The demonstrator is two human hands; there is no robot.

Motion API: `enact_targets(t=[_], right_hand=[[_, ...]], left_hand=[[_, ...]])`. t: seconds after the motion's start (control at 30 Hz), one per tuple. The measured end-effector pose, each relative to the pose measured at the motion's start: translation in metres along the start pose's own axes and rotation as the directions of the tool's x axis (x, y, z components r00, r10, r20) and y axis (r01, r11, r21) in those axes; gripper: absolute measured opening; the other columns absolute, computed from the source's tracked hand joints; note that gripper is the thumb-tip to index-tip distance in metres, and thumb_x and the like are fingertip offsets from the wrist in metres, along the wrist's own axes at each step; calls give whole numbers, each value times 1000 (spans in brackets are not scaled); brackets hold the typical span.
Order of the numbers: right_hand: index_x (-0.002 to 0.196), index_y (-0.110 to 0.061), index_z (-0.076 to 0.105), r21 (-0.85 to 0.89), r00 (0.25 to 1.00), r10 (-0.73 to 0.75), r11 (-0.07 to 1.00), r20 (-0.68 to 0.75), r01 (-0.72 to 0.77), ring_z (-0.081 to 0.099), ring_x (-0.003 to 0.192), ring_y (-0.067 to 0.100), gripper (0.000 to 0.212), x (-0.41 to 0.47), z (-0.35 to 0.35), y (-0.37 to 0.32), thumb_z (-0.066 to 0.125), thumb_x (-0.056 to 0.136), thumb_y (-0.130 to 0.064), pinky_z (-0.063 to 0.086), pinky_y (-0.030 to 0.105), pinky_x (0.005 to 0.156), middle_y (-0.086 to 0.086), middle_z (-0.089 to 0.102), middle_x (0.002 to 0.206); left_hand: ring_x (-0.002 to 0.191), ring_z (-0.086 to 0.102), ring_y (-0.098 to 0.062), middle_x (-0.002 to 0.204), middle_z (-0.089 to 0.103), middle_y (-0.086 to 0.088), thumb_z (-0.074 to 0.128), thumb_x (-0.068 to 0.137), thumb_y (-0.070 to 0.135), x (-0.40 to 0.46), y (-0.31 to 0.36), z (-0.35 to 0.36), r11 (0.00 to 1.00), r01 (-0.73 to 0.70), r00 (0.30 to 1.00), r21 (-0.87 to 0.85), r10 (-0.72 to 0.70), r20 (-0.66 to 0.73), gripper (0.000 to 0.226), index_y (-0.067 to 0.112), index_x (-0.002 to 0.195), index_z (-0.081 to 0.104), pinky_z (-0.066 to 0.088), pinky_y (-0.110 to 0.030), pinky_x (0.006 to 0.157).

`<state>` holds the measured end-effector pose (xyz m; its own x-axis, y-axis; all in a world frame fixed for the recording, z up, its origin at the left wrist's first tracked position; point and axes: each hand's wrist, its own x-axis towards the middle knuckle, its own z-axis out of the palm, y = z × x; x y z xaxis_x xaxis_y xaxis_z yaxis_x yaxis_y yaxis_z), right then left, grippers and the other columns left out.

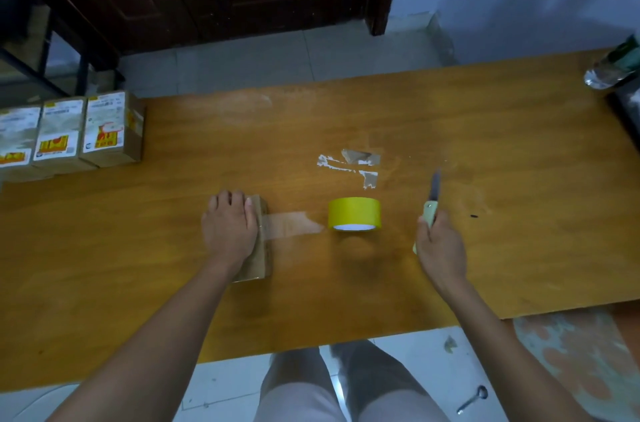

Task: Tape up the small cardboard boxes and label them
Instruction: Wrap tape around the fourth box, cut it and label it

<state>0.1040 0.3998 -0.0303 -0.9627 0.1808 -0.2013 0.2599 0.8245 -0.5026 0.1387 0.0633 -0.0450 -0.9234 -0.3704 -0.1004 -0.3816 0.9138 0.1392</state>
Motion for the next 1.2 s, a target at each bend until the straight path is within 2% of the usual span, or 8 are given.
enact_targets(t=[0.1, 0.2, 0.37, 0.53, 0.77, 0.97, 1.07, 1.2], right_hand=[[99, -11, 46, 127, 995, -82, 988, -58, 89, 48, 51, 17, 18, -24, -2, -42, 40, 100, -28, 28, 29, 44, -3, 51, 63], [107, -12, 45, 208, 976, -211, 958, 52, 196, 57, 54, 29, 20, -56, 22, -81, 38, 100, -30, 42, 39, 46, 7, 61, 66], [131, -16, 36, -63, 909, -311, 938, 279, 340, 65, 75, 35, 36, -96, 83, -110, 31, 101, -35, 33, 34, 55, 13, 69, 82], [119, -17, 40, -52, 887, -305, 938, 346, 343, 65, 74, 33, 32, -112, 113, -113, 23, 103, -39, 36, 33, 55, 10, 68, 83], [127, -17, 38, -78, 893, -297, 937, 339, 341, 67, 77, 32, 34, -120, 130, -118, 25, 103, -37, 33, 32, 56, 11, 69, 85], [120, -16, 40, -57, 897, -290, 944, 334, 326, 65, 64, 23, 31, -130, 137, -127, 25, 103, -38, 32, 26, 47, 6, 67, 78], [119, -15, 40, -96, 907, -272, 944, 323, 317, 64, 61, 22, 30, -130, 141, -128, 26, 103, -36, 20, 26, 41, 4, 67, 75], [123, -15, 39, -134, 903, -276, 933, 329, 334, 59, 53, 18, 32, -139, 143, -121, 27, 103, -36, 18, 24, 39, -1, 61, 65]], left_hand=[[99, 51, -34, 105, 57, -17, 21, 98, 35, 1, 2, 0, 1000, 7, 1000, -3, -7, 11, 49, 4, 106, 58, 46, -42, 72], [101, 50, -34, 108, 56, -17, 20, 100, 34, 3, -1, 1, 1000, -9, 1000, 6, 8, 17, 49, 4, 109, 57, 46, -43, 75], [105, 48, -35, 113, 55, -17, 28, 104, 32, 6, -3, 2, 1000, -20, 999, 16, 19, 47, 41, 4, 114, 56, 43, -43, 80], [100, 50, -32, 108, 57, -15, 28, 104, 34, 8, -10, 4, 998, -68, 997, 8, 68, 34, 41, 6, 109, 57, 43, -42, 80], [96, 51, -29, 103, 59, -11, 30, 103, 33, 2, -7, 11, 1000, -20, 999, 3, 20, -39, 37, 9, 105, 59, 42, -40, 75], [98, 51, -27, 105, 59, -10, 26, 103, 34, 1, -7, 12, 1000, -10, 999, -6, 10, -51, 41, 9, 106, 59, 41, -39, 75], [98, 51, -27, 105, 58, -9, 27, 102, 35, 3, -7, 13, 1000, -9, 998, -16, 8, -60, 40, 11, 106, 58, 42, -39, 76], [99, 51, -25, 106, 59, -9, 24, 102, 36, 2, -7, 14, 1000, -6, 998, -12, 5, -61, 43, 11, 107, 59, 43, -39, 76]])
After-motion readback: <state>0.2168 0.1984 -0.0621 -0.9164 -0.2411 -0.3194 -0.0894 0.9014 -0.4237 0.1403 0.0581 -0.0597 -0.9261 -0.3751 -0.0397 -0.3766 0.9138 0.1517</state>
